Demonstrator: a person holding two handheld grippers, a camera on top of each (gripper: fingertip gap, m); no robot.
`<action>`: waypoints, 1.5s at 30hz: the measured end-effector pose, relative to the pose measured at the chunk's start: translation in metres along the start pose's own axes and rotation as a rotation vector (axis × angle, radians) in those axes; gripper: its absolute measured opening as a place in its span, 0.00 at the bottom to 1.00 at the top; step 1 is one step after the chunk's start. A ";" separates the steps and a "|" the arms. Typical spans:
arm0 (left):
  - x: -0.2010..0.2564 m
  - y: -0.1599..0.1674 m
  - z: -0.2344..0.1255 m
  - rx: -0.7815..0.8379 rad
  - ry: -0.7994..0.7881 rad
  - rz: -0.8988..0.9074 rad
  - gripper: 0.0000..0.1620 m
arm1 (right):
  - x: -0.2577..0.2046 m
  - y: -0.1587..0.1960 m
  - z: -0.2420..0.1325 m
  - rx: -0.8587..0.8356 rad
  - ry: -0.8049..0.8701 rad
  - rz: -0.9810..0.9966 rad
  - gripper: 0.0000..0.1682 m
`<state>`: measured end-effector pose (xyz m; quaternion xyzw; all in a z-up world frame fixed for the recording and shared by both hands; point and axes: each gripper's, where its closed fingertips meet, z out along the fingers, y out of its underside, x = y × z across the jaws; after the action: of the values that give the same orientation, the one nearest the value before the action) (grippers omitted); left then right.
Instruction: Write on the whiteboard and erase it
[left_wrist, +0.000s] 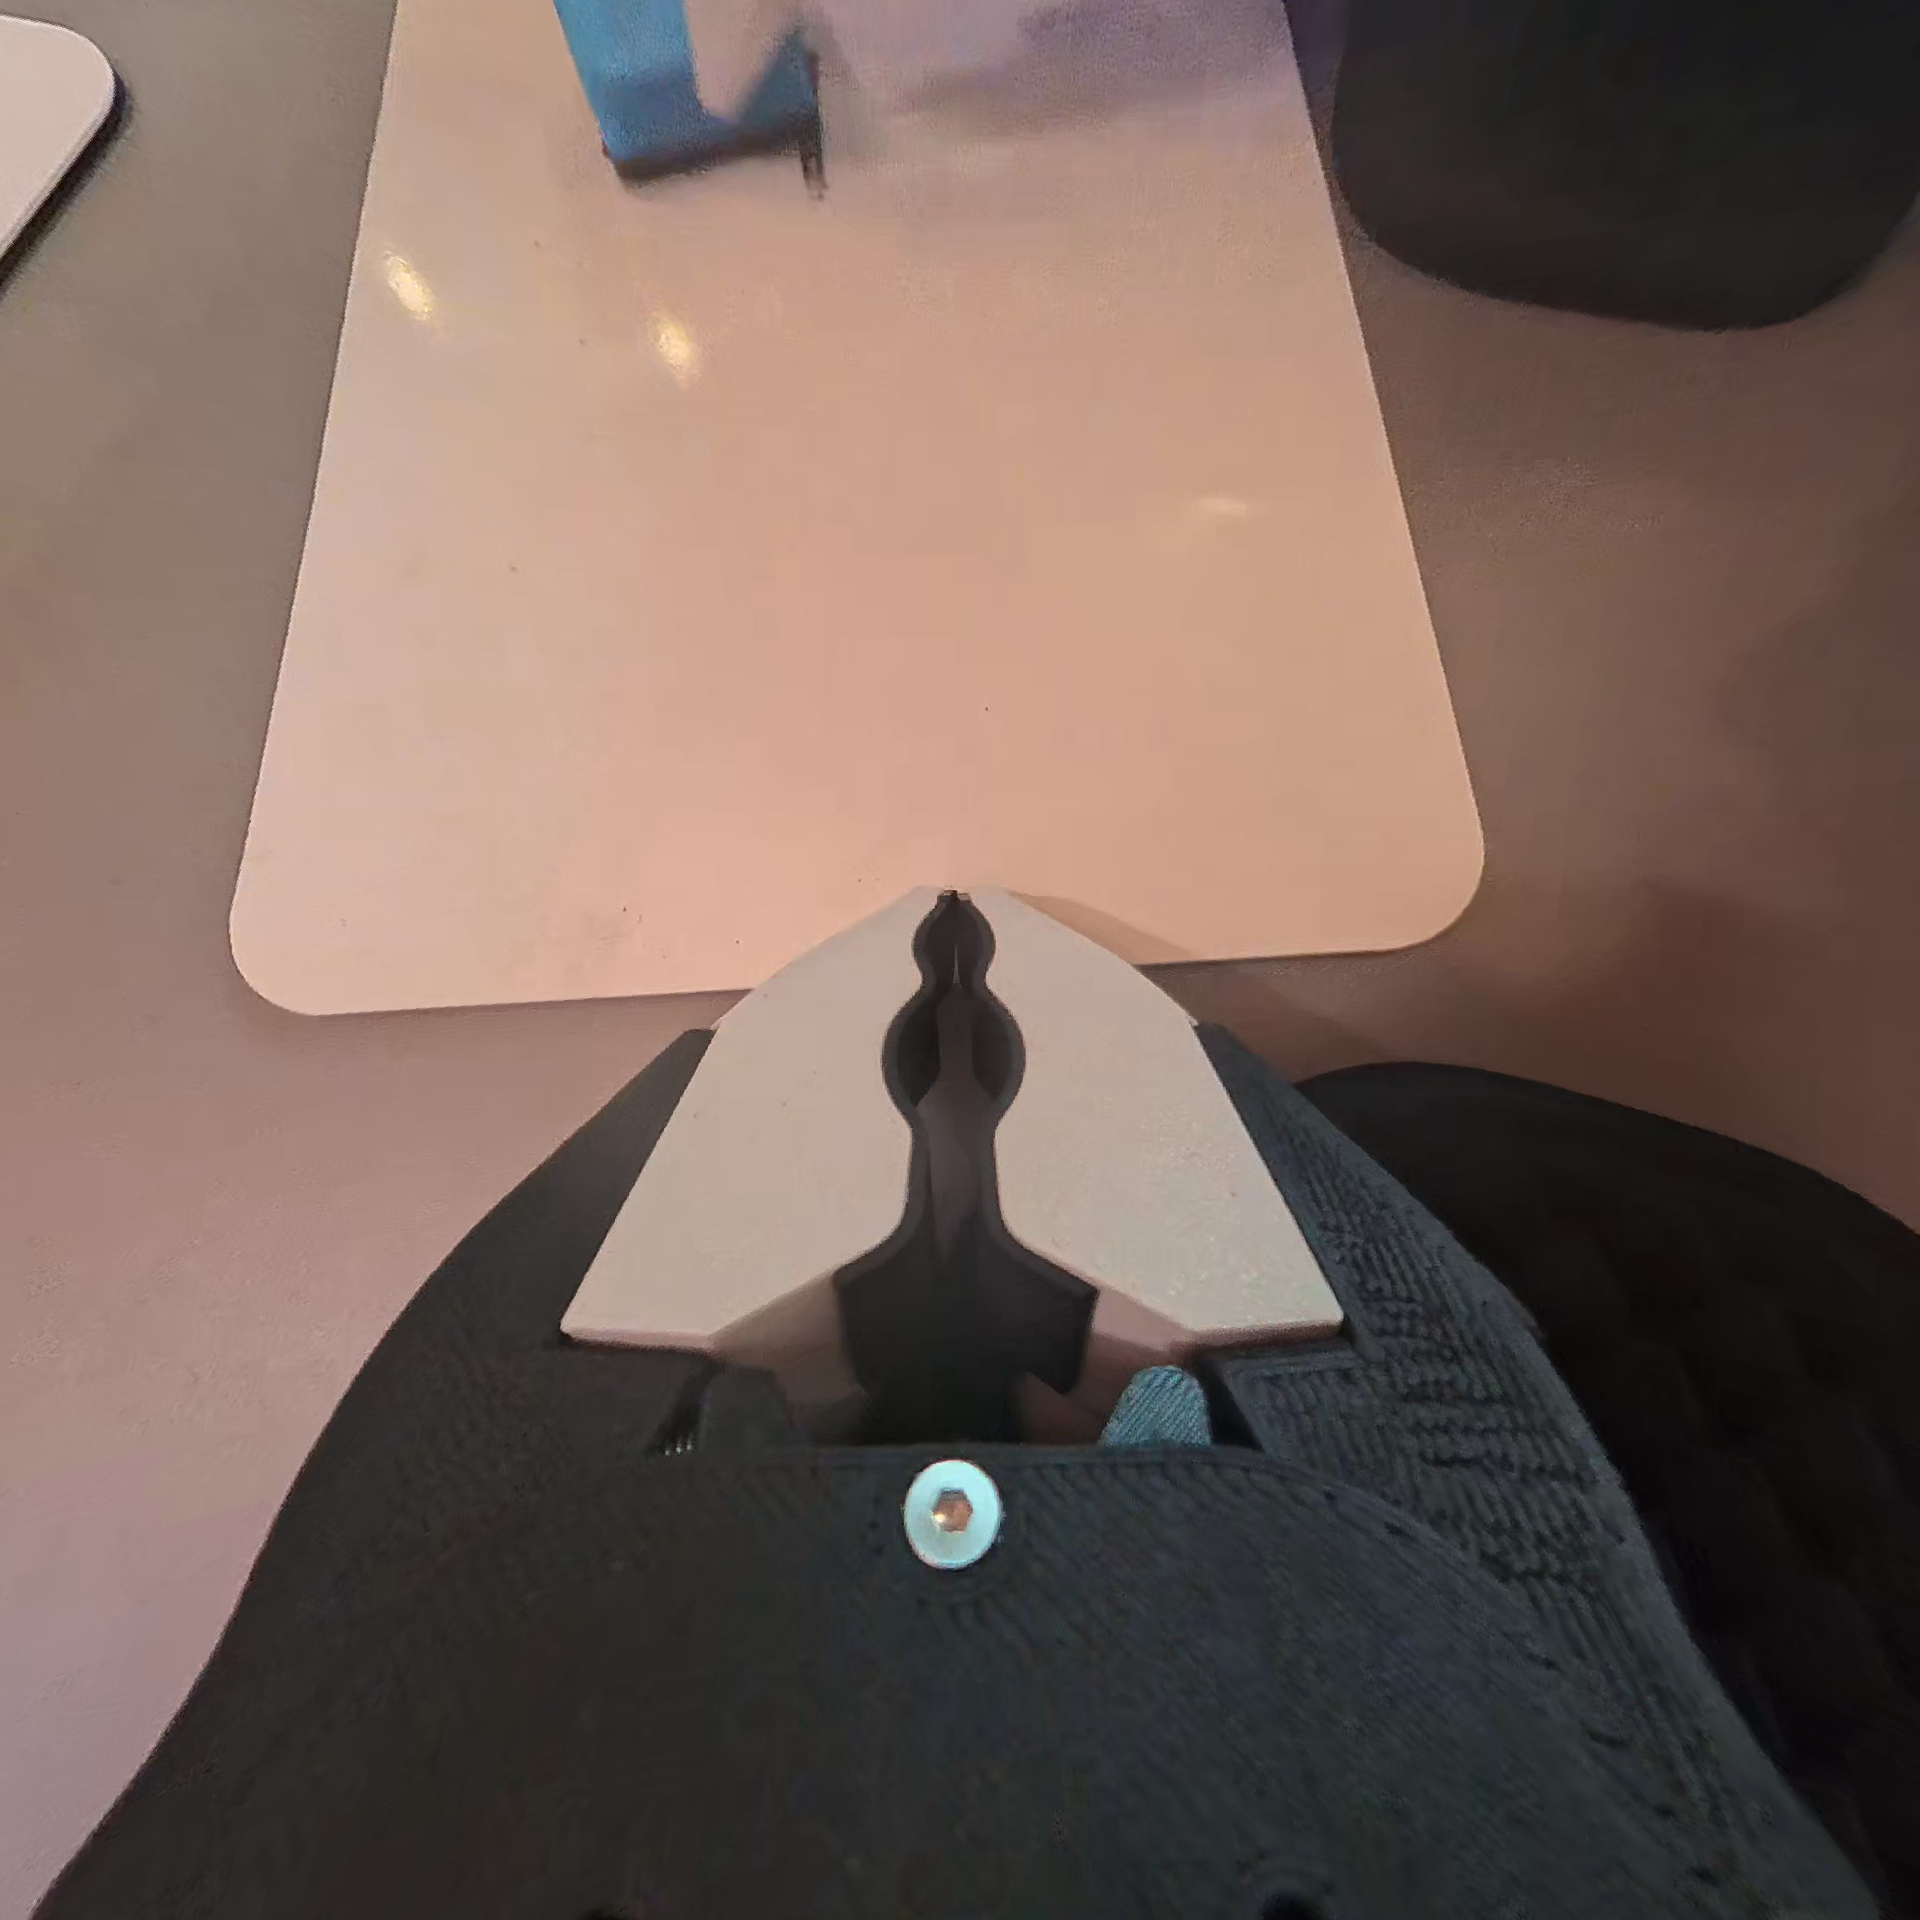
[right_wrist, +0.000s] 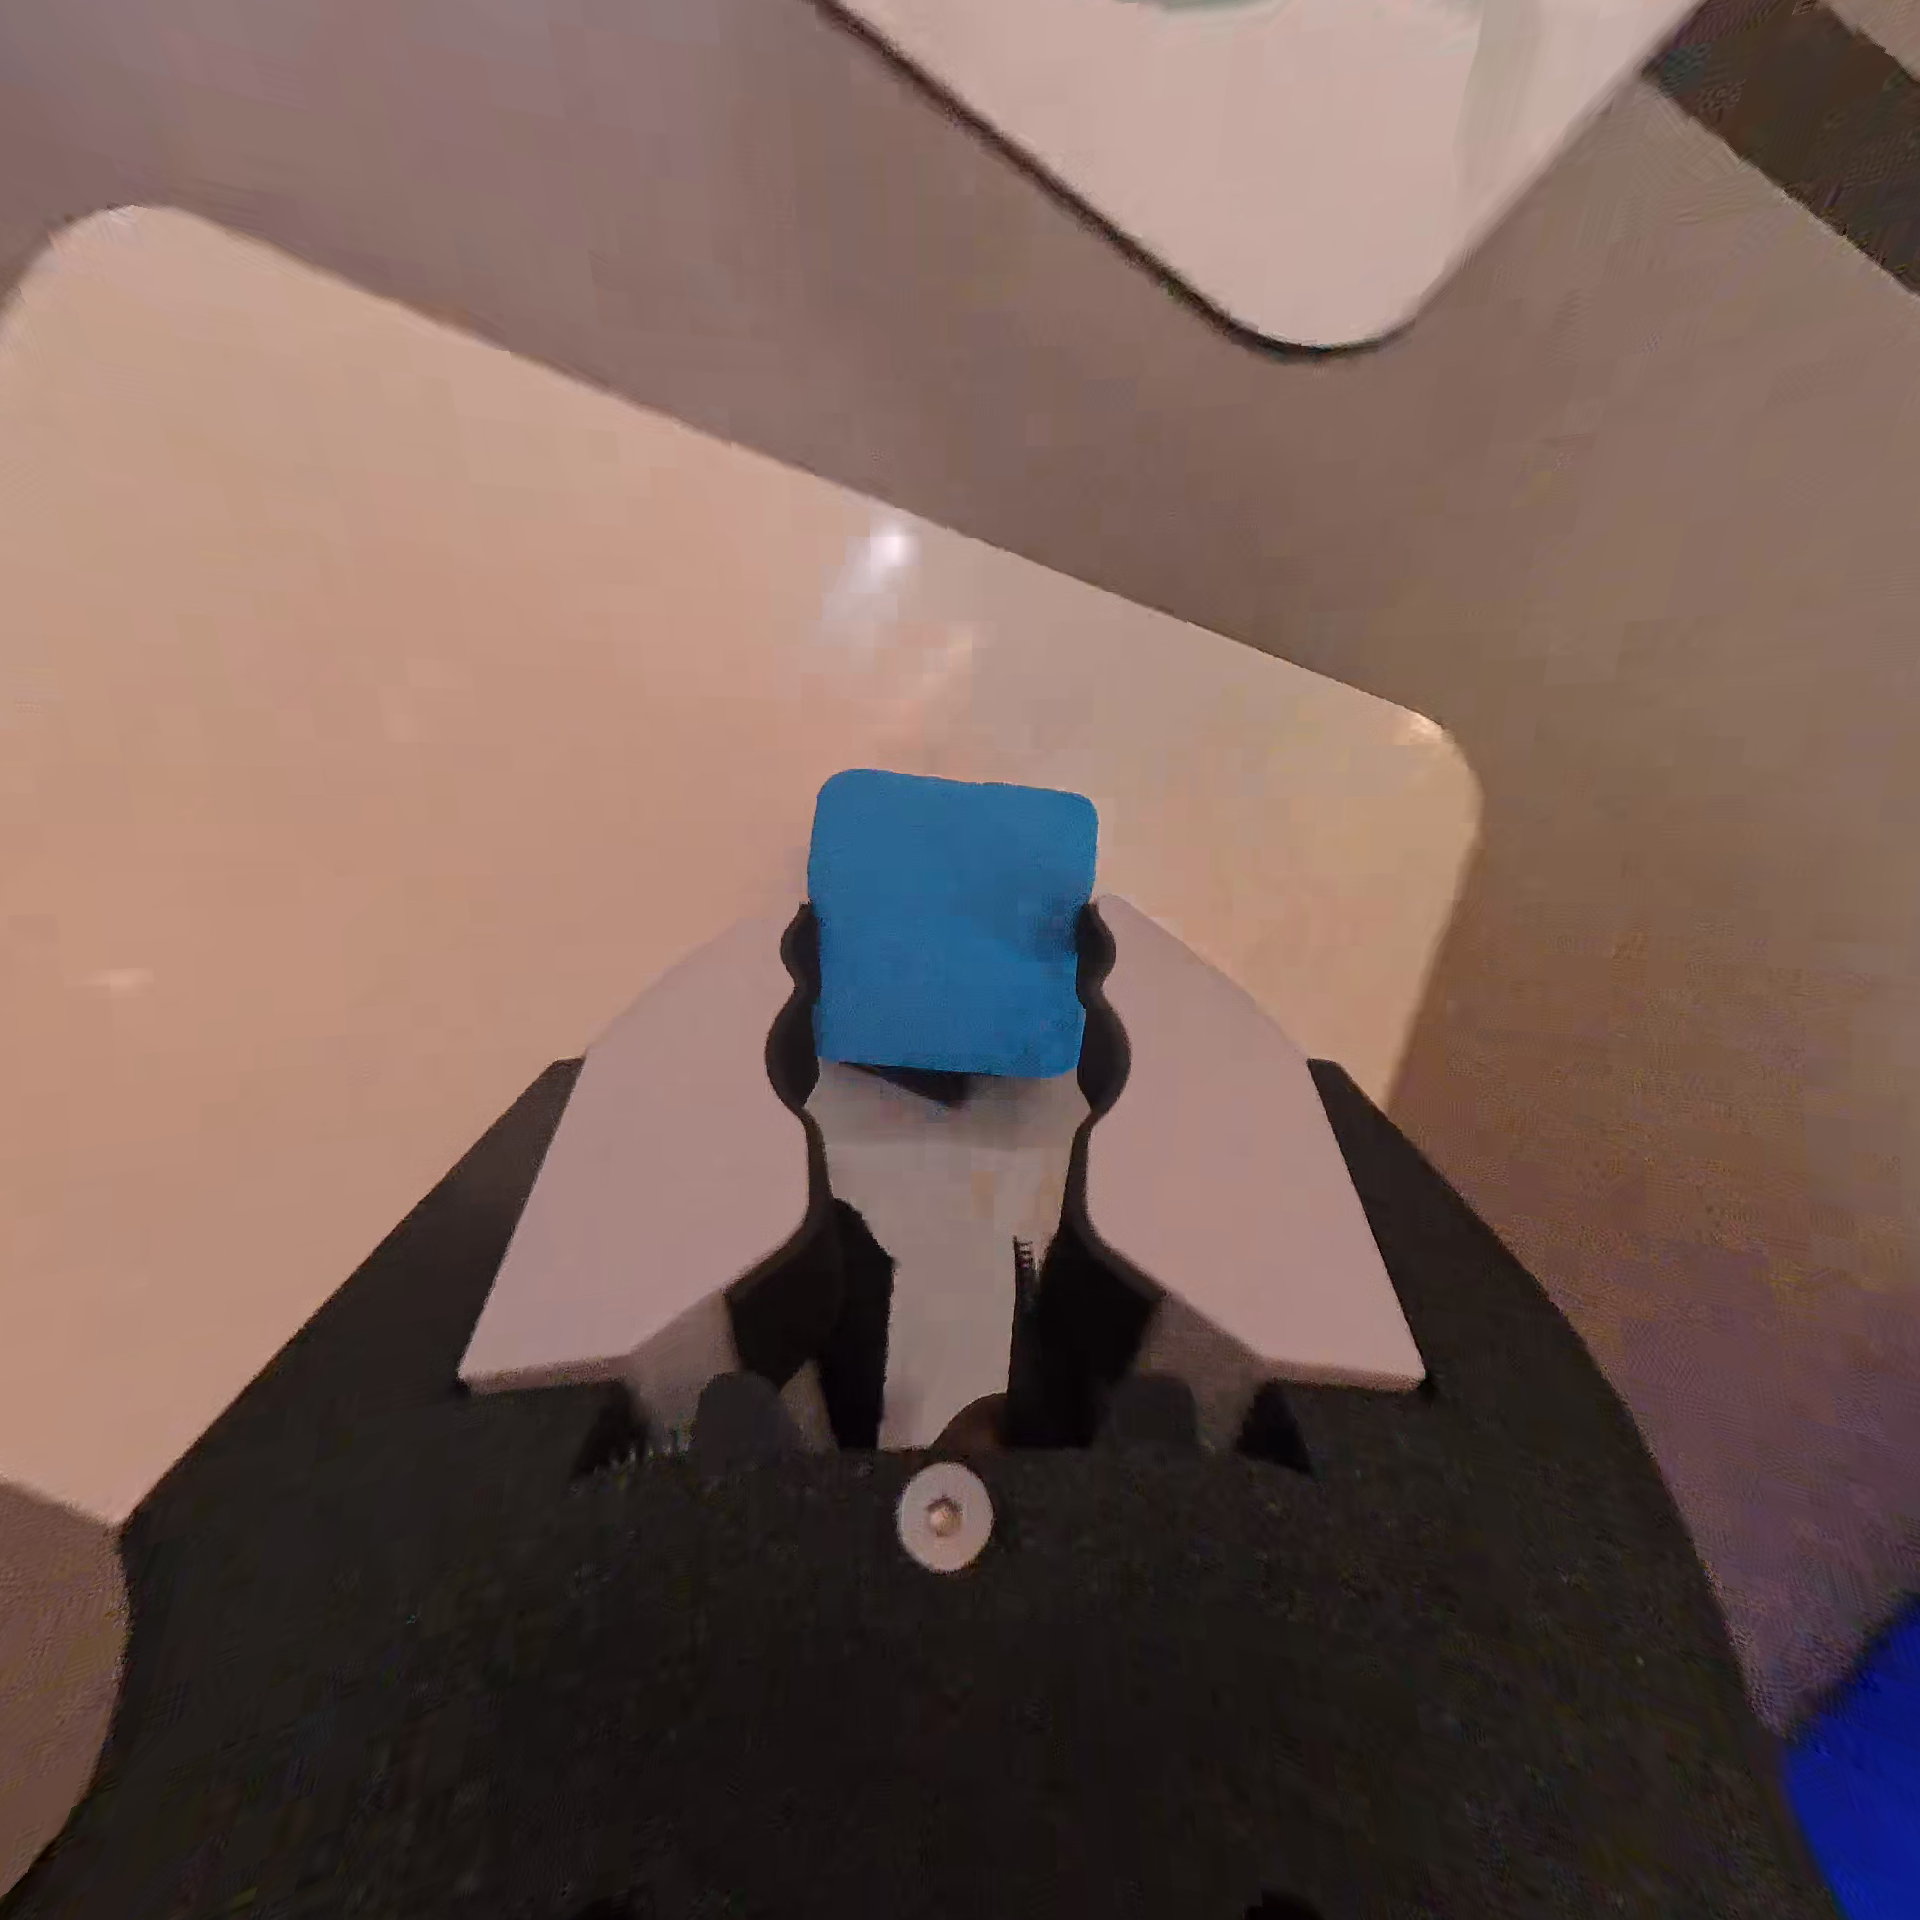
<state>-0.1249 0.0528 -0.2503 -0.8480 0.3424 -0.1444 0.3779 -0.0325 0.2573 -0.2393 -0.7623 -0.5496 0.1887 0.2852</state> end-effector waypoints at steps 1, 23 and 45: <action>0.000 0.000 0.000 0.001 0.002 -0.002 0.01 | 0.012 -0.001 0.001 -0.001 0.024 0.023 0.29; -0.001 0.000 0.000 0.004 0.004 -0.012 0.00 | -0.020 0.014 -0.013 0.058 0.022 0.022 0.29; -0.001 0.000 0.000 0.004 0.007 -0.011 0.01 | 0.046 -0.012 0.015 -0.019 0.069 0.089 0.29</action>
<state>-0.1259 0.0534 -0.2500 -0.8487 0.3386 -0.1501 0.3775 -0.0354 0.3070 -0.2415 -0.7949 -0.5065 0.1694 0.2881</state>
